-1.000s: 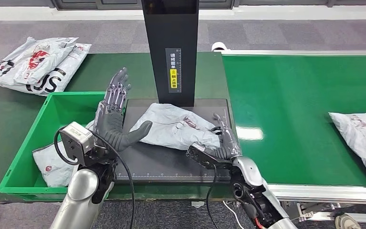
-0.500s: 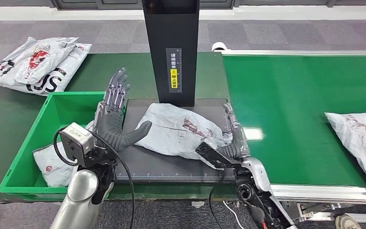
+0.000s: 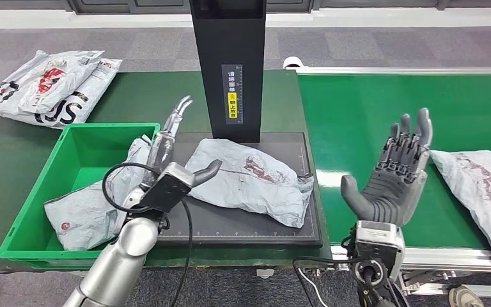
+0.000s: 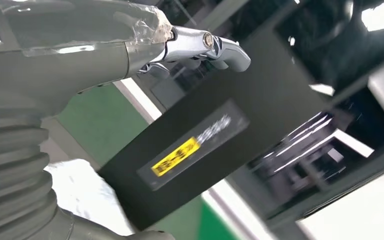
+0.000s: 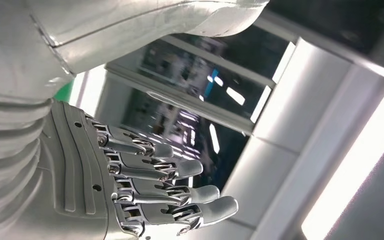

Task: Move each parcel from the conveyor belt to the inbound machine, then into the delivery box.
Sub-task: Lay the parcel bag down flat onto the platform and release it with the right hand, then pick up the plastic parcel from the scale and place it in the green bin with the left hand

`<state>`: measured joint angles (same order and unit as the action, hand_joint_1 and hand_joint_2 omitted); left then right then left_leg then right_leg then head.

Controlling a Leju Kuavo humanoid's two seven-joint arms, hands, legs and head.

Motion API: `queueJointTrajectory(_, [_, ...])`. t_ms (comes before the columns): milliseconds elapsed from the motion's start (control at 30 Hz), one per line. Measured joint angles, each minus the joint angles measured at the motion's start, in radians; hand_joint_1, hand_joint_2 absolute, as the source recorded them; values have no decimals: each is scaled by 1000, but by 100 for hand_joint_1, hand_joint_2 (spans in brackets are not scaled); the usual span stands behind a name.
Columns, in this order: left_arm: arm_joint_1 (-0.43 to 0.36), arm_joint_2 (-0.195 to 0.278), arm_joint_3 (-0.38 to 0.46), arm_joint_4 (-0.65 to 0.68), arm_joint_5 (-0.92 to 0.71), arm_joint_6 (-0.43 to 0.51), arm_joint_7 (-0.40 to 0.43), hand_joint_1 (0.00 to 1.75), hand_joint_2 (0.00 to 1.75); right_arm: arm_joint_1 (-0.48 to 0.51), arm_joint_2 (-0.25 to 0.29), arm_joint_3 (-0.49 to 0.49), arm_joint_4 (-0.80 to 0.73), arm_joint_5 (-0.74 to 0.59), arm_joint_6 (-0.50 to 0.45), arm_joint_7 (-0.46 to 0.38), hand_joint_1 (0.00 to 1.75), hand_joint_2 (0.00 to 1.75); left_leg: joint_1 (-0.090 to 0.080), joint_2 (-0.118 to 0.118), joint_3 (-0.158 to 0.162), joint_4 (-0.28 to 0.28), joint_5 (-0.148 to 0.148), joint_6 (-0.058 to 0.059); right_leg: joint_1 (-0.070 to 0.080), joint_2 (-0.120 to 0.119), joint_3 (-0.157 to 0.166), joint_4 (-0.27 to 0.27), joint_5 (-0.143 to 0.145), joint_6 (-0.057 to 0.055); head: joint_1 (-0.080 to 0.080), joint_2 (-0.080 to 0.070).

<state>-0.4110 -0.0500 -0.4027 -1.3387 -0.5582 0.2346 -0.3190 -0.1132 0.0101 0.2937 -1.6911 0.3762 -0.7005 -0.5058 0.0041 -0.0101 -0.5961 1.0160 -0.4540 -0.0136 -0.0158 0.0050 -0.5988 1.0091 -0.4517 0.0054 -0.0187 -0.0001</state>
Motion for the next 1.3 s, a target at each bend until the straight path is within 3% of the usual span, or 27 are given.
queueJointTrajectory(133, [-85, -22, -50, 184, -83, 8, -6, 0, 175, 5, 1, -9, -40, -33, -1, -24, 0, 175, 0, 0, 0, 0, 1, 0, 0, 0, 0, 0, 1, 0, 0, 0])
queueJointTrajectory(300, [-178, -85, -146, 429, -170, -11, 0, 0, 175, -24, 3, -9, -45, -54, 0, -14, 0, 175, -1, 0, 0, 0, 1, 0, -1, 0, 0, 0, 1, 1, 0, 0])
queueJointTrajectory(533, [-235, -184, -232, 663, -164, -68, -16, 0, 175, -62, 19, -1, -45, -52, 3, 17, 0, 175, -1, 0, -1, 0, 1, 0, -1, 0, 0, 0, 1, 1, 0, 0])
queueJointTrajectory(767, [-258, -216, -259, 745, -162, -87, -16, 0, 175, -65, 27, 0, -45, -50, 8, 23, 0, 175, -1, 0, -1, 0, 1, 0, -1, 0, 0, 0, 1, 1, 0, 0])
queueJointTrajectory(1300, [-264, -229, -268, 768, -164, -103, -8, 0, 175, -71, 32, 0, -45, -46, 15, 32, 0, 175, -1, 0, -1, 0, 1, 0, -1, 0, 0, 0, 1, 1, 0, 0])
